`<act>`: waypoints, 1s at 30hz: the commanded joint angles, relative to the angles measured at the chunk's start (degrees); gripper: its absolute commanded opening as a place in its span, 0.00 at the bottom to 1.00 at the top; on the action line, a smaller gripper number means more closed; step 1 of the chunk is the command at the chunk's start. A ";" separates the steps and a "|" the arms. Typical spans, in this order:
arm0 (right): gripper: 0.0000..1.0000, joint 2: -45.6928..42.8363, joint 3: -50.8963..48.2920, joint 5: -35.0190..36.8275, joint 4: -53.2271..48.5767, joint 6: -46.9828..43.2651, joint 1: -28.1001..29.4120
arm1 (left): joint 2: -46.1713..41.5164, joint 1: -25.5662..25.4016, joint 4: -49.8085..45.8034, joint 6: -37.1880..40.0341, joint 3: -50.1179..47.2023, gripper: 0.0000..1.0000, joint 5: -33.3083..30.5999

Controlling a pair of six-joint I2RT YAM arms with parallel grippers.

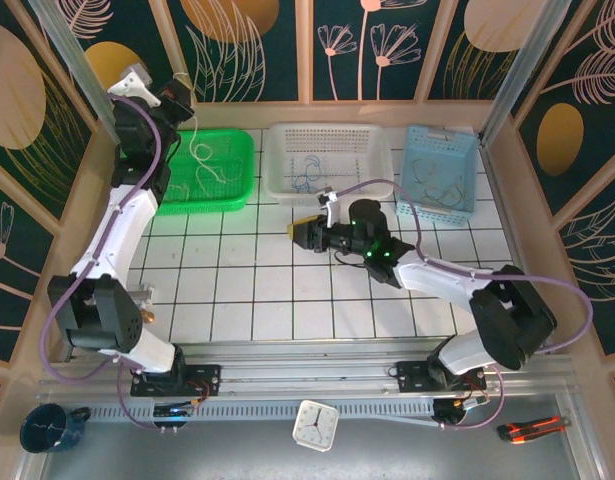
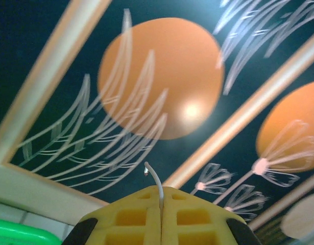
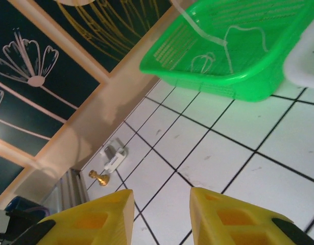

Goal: Untangle the cables

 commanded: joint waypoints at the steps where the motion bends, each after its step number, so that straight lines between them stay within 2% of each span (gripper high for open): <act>1: 0.36 -3.70 -0.69 5.48 -7.50 -1.91 -1.49 | 2.63 2.16 0.14 2.45 1.16 0.00 -2.73; 5: 0.45 -6.88 -2.06 8.34 -11.36 -1.10 -3.72 | 5.14 3.65 1.05 4.06 -1.46 0.00 -5.49; 8: 0.48 -8.20 -2.71 10.24 -14.37 -0.67 -5.32 | 6.54 4.49 2.04 4.78 -4.05 0.01 -6.21; 11: 0.49 -8.57 -3.05 12.42 -17.74 -0.73 -6.50 | 8.14 5.35 1.20 5.47 -5.56 0.26 -5.85; 15: 0.49 -8.79 -3.76 14.48 -20.17 -0.82 -7.15 | 8.19 6.30 -1.00 5.17 -6.08 0.78 -6.14; 16: 0.50 -8.85 -3.93 14.88 -20.50 -0.82 -7.23 | 7.64 6.37 -1.23 5.09 -6.13 0.87 -6.48; 18: 0.50 -8.85 -4.26 15.62 -20.86 -0.82 -7.20 | 6.74 6.34 -2.08 4.78 -5.53 0.96 -6.75; 24: 0.54 -7.97 -4.99 18.01 -21.73 -0.30 -7.14 | 5.10 6.35 -4.01 2.29 -3.23 0.99 -3.66; 30: 0.60 -7.93 -6.32 20.71 -22.65 0.79 -7.05 | 1.81 5.98 -0.89 -2.61 -7.21 0.99 4.21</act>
